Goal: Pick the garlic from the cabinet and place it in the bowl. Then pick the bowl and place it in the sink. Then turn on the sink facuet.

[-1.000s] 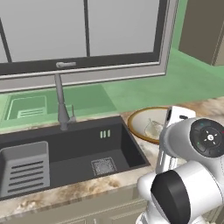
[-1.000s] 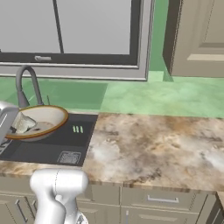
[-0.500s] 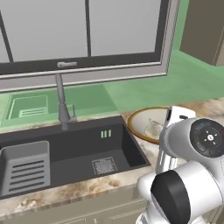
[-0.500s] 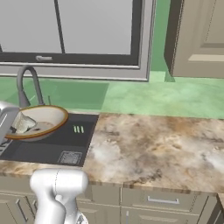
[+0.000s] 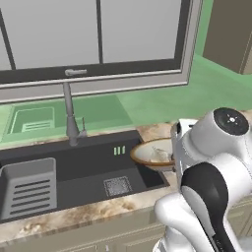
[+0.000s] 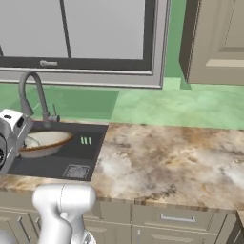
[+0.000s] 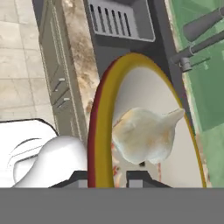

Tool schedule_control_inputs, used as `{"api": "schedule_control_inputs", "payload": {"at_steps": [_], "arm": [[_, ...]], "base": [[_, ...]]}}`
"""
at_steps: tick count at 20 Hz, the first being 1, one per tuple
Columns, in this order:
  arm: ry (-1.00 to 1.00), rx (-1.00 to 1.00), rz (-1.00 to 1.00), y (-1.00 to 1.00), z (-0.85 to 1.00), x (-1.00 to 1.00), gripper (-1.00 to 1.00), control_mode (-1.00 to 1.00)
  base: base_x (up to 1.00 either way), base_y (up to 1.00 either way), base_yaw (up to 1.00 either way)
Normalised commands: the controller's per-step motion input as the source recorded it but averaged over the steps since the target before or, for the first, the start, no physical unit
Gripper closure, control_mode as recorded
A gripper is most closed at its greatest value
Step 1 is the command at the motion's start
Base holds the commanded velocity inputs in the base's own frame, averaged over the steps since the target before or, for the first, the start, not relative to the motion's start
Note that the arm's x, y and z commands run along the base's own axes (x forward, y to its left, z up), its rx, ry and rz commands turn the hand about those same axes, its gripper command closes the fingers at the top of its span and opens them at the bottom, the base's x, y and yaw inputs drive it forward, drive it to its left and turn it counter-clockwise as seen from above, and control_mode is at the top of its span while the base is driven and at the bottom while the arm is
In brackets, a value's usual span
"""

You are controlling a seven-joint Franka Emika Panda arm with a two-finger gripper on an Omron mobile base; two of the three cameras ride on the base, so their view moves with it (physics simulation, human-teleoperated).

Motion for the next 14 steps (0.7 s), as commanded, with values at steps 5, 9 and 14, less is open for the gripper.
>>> {"api": "schedule_control_inputs", "payload": {"at_steps": [5, 9, 14], "arm": [[0.12, 0.0, 0.73, 0.0, -0.61, 0.47, 1.0, -1.0], [0.05, 0.0, 0.73, 0.0, -0.56, 0.64, 1.0, -1.0], [-0.01, -0.03, 0.31, 0.03, -0.2, 0.35, 1.0, -1.0]], "base": [[0.0, 0.0, 0.0], [0.0, 0.0, 0.0], [0.0, 0.0, 0.0]]}}
